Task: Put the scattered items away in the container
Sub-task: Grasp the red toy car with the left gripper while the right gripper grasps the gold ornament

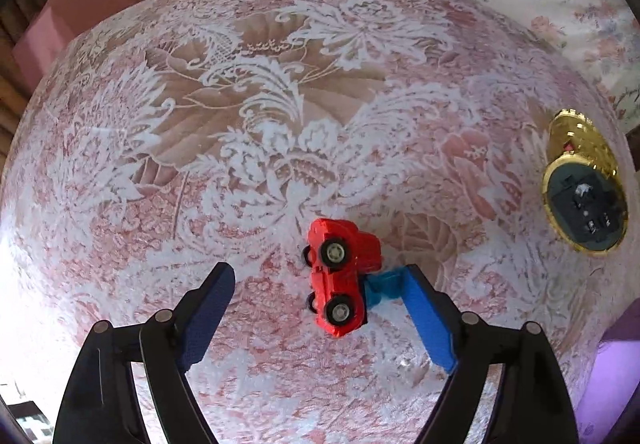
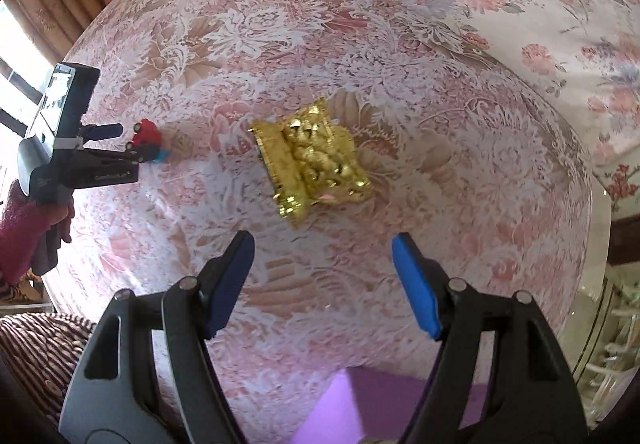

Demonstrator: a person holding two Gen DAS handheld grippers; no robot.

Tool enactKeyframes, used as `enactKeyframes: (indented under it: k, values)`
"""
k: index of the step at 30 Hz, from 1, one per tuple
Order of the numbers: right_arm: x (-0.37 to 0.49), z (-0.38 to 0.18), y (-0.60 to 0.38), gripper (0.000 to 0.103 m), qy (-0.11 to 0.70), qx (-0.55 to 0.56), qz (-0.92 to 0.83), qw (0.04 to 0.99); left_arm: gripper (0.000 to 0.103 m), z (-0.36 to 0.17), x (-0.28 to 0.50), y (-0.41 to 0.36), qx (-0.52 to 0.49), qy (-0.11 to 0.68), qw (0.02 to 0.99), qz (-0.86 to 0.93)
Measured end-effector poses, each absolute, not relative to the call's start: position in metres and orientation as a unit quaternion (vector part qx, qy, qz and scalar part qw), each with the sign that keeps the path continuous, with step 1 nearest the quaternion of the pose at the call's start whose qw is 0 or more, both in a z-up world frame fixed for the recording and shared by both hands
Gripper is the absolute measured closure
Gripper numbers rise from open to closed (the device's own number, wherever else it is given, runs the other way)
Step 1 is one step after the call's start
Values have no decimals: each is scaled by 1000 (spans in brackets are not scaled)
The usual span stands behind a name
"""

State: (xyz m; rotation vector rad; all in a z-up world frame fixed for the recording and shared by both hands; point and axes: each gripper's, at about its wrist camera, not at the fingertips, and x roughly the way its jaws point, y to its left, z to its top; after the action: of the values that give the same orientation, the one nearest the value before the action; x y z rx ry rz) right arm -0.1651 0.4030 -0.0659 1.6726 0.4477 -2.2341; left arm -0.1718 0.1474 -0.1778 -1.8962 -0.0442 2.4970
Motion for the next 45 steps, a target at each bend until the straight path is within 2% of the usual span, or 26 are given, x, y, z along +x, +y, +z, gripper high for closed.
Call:
enactKeyframes:
  k: [5, 9, 15, 22, 25, 26, 31, 35, 42, 45]
  values:
    - [-180, -77, 408, 29, 172, 590, -770, 171, 19, -178, -175, 150, -603, -28, -1, 797]
    - [-189, -87, 408, 29, 182, 595, -761, 183, 36, -178, -175, 151, -611, -65, 4, 789]
    - [-201, -95, 407, 29, 186, 597, -754, 201, 34, -178, -176, 145, -617, -117, -11, 778]
    - [-219, -103, 404, 29, 197, 597, -745, 222, 36, -183, -173, 148, -619, -95, -29, 779]
    - [-229, -105, 409, 29, 171, 601, -739, 252, 58, -181, -168, 143, -614, -98, -45, 782]
    - [-233, -105, 410, 29, 162, 602, -737, 262, 61, -180, -167, 140, -612, -104, -49, 782]
    - [-241, -103, 406, 29, 127, 597, -727, 315, 62, -179, -165, 140, -613, -101, -45, 782]
    - [-238, -110, 389, 22, 159, 592, -715, 336, 62, -178, -163, 142, -611, -103, -45, 784]
    - [-241, -139, 373, 22, 198, 598, -708, 319, 62, -175, -160, 144, -612, -97, -38, 784]
    - [-239, -148, 363, 17, 224, 593, -708, 312, 61, -172, -159, 141, -612, -96, -35, 784]
